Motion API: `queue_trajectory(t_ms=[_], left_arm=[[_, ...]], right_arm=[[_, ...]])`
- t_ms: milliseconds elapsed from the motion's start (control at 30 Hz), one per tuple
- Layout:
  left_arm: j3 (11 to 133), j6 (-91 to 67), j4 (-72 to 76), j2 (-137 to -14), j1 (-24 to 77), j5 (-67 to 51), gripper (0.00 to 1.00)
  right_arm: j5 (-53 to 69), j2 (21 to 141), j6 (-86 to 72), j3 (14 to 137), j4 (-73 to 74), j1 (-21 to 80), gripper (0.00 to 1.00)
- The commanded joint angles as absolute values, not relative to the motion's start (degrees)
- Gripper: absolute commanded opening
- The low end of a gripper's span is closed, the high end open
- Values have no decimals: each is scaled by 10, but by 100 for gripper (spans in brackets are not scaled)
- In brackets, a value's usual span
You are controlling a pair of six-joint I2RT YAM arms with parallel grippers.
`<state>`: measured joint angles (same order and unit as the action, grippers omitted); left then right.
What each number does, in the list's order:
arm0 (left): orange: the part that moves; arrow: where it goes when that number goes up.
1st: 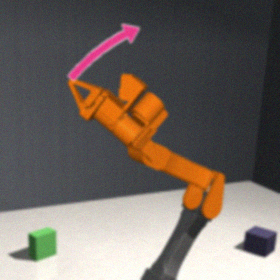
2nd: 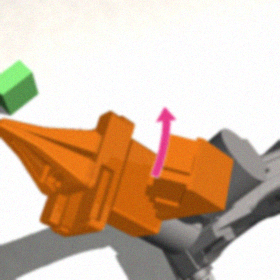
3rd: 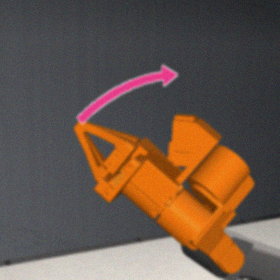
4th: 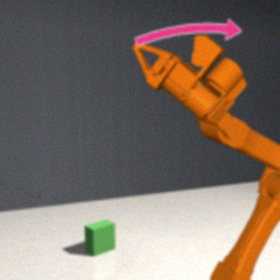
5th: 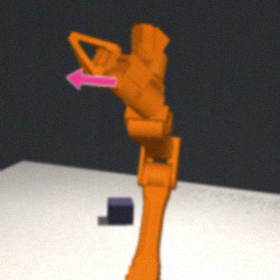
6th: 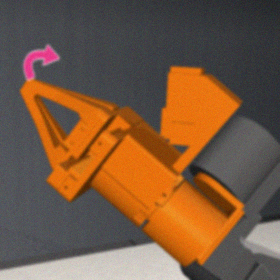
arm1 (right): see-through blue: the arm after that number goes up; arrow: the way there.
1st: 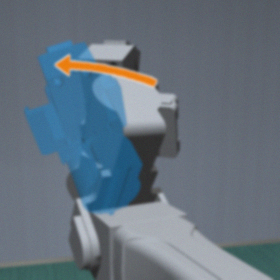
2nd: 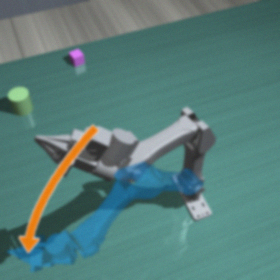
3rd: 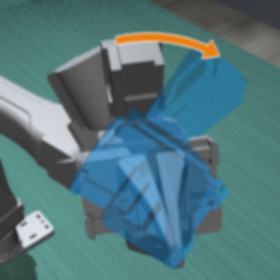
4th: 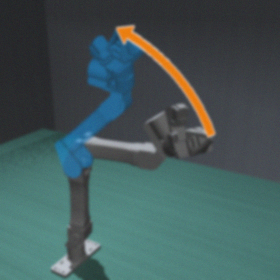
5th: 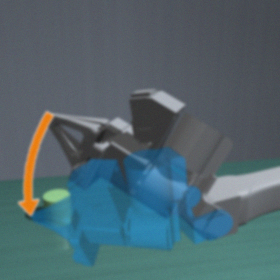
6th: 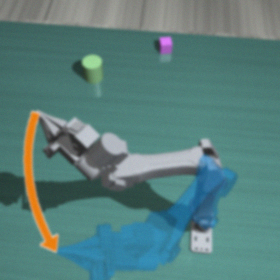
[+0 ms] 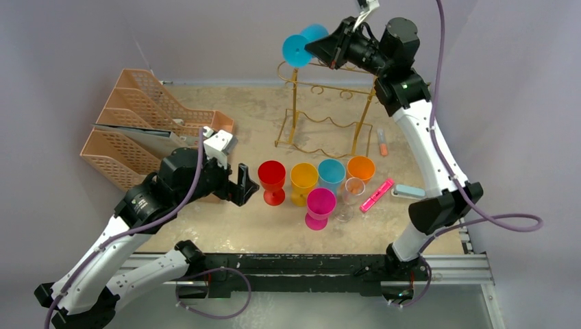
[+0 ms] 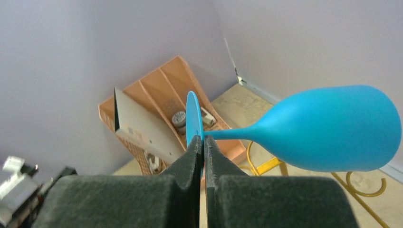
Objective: Take the wine glass off the wine glass rack
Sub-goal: Pick up the wine glass from the wine rack, then place the wine glass at the center of the board.
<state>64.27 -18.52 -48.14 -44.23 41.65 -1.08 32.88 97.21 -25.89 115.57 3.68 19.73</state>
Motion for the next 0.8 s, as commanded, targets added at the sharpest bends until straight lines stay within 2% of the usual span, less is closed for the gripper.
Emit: queue_trajectory(t_ms=[0,300,533,767], left_arm=[[656,-198,-442,-445,416,-30,95],[652,-198,-436,-448,416,-34,95],[642,-200,-422,-432,416,-27,95],[619,-212,-353,-410,416,-64,96]], right_arm=[[386,926,-141,1138,60,209,0],[368,866,-41,1105,124,235,0],[433,817,-203,1067,16,236,0],[460,749,-263,972,25,237,0]])
